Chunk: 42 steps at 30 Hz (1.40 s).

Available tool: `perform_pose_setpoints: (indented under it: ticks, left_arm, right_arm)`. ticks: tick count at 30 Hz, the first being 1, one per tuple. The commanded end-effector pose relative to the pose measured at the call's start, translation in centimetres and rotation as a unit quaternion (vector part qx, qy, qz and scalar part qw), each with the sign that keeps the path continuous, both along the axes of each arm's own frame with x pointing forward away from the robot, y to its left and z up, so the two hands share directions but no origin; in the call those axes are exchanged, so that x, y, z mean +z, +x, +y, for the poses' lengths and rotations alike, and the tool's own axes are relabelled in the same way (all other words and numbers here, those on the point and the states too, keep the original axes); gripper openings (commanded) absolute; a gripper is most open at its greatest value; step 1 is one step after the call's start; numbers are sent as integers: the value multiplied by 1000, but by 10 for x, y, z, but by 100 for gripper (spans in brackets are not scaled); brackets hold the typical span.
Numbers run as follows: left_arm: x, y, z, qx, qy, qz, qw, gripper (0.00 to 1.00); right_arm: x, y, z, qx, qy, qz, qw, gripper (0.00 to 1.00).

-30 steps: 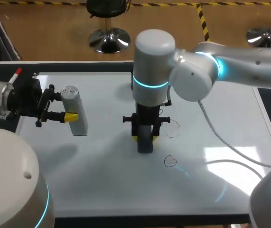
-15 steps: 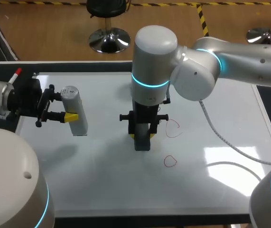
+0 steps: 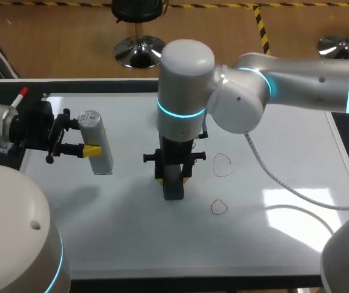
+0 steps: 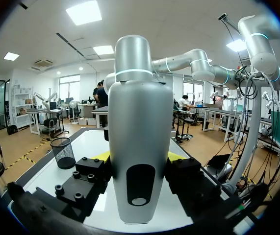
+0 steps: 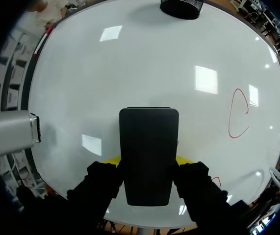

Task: Pick up the inspection probe, press it on each red-marked spot on the whiteboard one by one, put down the probe, pick up the eraser, and wipe off all the red marks.

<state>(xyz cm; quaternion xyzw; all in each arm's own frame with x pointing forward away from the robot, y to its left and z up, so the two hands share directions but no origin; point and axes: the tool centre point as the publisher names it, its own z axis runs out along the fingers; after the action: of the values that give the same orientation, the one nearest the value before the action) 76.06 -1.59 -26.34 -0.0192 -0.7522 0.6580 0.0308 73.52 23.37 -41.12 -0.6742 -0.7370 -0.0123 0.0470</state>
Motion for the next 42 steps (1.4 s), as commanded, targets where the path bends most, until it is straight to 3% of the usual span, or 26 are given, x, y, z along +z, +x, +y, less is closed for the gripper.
perform_pose_setpoints:
  ticks: [1,24,42]
  left_arm:
    - [0,0,1,0,-1,-1,1000,0]
    - [0,0,1,0,-1,-1,1000,0]
    - [0,0,1,0,-1,-1,1000,0]
  right_arm:
    - [-9,2,5,3,-3,5,1000,0]
    - [-20,8,-44,-25,-15,17,999,0]
    - [15,1,-49,-3,-2,11,1000,0]
